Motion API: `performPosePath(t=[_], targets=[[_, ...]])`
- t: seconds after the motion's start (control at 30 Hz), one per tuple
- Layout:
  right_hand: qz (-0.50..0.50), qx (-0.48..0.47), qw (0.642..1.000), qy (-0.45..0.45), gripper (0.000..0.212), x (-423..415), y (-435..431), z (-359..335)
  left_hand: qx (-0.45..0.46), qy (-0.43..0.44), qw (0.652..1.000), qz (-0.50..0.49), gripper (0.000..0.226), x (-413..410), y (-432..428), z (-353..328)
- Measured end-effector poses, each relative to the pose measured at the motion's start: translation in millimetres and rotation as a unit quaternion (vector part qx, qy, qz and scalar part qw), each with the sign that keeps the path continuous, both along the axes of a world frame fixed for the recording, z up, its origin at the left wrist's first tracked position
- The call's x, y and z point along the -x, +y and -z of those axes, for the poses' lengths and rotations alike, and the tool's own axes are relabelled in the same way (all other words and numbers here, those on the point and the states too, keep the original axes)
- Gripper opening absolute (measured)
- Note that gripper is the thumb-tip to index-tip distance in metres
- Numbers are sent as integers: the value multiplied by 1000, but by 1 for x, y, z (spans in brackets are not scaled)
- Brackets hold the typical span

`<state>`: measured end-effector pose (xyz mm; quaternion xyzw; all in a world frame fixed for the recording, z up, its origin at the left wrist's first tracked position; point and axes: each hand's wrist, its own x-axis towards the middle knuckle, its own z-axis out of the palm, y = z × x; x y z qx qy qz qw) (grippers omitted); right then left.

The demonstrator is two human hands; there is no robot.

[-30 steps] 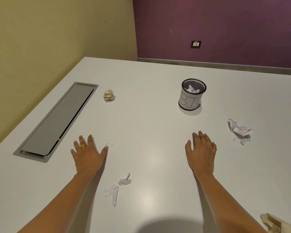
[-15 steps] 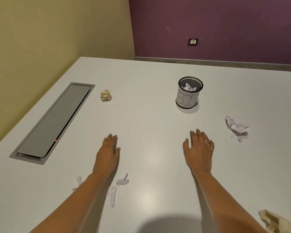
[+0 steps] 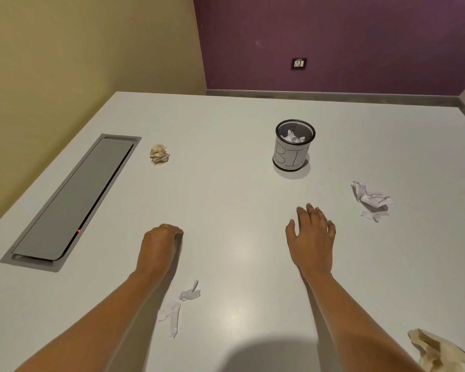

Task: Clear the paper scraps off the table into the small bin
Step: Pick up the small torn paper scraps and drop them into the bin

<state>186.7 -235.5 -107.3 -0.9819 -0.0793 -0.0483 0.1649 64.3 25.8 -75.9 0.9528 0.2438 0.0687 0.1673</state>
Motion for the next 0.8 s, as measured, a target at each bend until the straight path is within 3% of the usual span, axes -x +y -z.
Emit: performPosePath(t=[0.23,0.53,0.8], targets=[[4,9,1000,2,40,1,0,-3,18,-19,995,99,15,-51,-23,-25],[4,14,1000,12,42,2,0,-5,38,-129,966,220,22,-195,-93,-90],[10,12,1000,20,42,0,0,-1,59,-119,970,203,31,-274,-120,-107]])
